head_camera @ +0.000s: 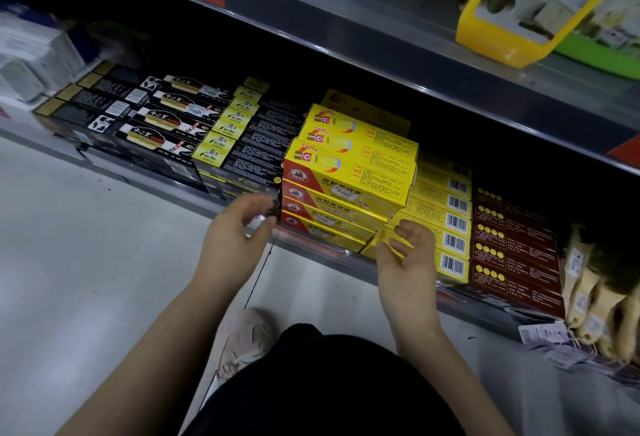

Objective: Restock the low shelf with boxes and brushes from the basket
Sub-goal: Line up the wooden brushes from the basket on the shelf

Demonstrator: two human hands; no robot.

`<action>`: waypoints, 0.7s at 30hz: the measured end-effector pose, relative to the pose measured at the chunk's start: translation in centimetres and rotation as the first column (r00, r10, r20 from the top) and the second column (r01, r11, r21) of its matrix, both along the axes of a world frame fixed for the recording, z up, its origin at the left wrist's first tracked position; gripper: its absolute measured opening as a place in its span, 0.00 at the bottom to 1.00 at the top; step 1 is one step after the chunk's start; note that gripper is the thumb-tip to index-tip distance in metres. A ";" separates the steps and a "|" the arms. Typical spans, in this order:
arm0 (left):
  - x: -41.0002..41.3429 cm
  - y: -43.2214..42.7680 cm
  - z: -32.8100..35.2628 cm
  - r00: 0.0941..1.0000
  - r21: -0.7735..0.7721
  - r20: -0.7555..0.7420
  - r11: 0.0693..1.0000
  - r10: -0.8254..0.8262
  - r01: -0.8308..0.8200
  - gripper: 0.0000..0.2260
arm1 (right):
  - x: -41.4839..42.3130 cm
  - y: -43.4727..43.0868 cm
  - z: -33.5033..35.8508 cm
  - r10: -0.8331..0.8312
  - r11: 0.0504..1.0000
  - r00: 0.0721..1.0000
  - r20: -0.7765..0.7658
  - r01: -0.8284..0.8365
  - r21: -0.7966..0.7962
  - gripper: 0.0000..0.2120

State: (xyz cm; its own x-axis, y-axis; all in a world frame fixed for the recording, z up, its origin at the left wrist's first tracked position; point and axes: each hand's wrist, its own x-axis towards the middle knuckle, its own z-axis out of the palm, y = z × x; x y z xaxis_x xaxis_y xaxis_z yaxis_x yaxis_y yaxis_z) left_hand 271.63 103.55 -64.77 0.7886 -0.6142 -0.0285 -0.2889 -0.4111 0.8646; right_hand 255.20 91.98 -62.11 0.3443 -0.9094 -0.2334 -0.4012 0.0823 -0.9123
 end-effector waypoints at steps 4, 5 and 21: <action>2.7 1.0 0.8 0.990 -0.135 0.008 0.981 0.139 -0.137 0.10 | 0.1 1.8 1.5 -0.007 1.000 0.996 0.087 0.008 -0.016 0.10; 3.5 1.1 1.1 0.986 -0.166 0.021 0.973 0.168 -0.162 0.10 | 0.5 2.3 1.6 0.034 0.999 0.995 0.096 -0.034 0.001 0.08; 11.6 0.5 1.0 0.982 0.125 -0.005 0.974 -0.188 0.187 0.33 | 11.4 5.0 1.0 0.501 0.719 0.827 0.254 -0.562 0.410 0.23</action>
State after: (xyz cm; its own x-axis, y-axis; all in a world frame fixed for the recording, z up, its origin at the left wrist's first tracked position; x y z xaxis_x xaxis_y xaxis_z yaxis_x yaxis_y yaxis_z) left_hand 283.26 104.05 -63.76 0.6604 -0.7430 -0.1085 -0.3770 -0.4530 0.8079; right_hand 266.57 97.00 -61.09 0.7903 -0.3687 -0.4895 -0.3988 0.2971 -0.8676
